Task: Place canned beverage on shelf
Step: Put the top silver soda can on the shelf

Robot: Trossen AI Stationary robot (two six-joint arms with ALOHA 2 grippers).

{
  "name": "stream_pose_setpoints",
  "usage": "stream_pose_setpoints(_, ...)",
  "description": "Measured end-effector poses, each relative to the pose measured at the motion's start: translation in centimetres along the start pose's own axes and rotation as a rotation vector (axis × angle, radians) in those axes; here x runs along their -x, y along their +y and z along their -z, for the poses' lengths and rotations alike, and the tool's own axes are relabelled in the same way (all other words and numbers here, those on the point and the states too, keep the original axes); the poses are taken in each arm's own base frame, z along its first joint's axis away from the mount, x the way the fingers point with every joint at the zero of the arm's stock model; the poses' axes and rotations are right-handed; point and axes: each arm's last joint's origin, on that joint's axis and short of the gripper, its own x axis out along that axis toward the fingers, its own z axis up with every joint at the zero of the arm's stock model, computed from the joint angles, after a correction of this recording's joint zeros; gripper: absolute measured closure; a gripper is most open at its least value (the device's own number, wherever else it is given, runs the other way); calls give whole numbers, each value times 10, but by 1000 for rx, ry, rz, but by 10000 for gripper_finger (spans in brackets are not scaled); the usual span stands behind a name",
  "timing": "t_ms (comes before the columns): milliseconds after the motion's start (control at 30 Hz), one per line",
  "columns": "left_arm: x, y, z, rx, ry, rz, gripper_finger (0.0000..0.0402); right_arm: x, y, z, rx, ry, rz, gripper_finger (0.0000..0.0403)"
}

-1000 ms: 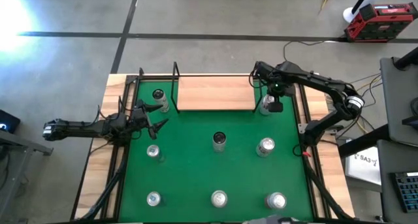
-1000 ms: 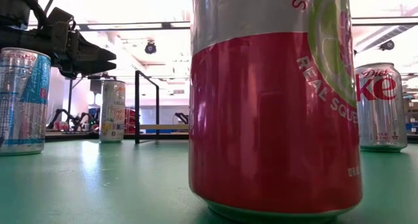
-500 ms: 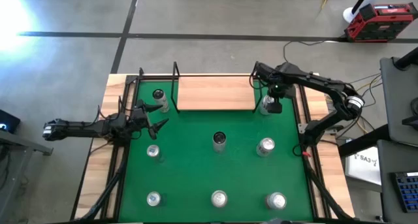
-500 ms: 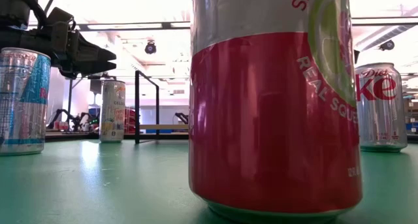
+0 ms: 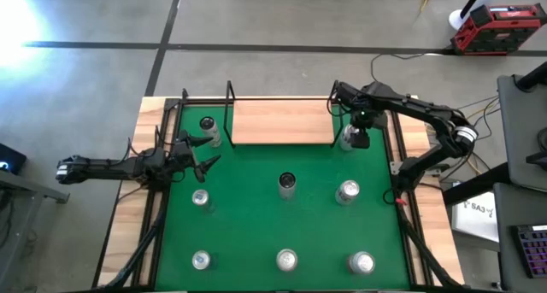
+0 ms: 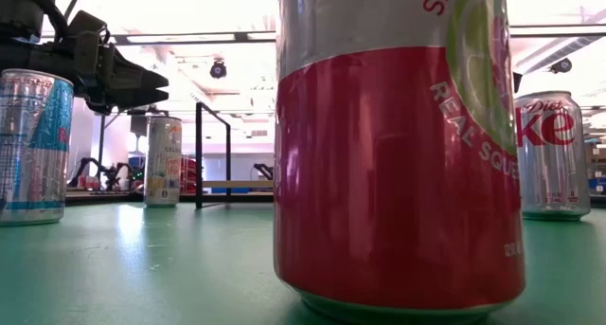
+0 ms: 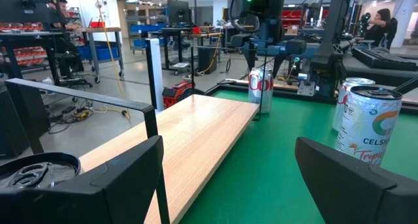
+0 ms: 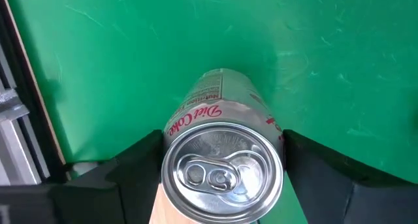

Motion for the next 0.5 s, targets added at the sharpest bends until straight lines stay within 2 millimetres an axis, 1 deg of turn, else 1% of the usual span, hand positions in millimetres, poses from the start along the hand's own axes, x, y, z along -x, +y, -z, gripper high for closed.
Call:
stream_pose_setpoints(100, 0, 0, 0, 0, 0, 0, 70, 4, -7, -2, 19, 16, 50, 133)
stream_pose_setpoints(233, 0, 0, 0, 0, 0, 0, 70, 8, -18, -4, 26, -10, 89, 133)
stream_pose_setpoints(500, 0, 0, 0, 0, 0, 0, 70, 18, -42, -1, 121, 18, 88, 133)
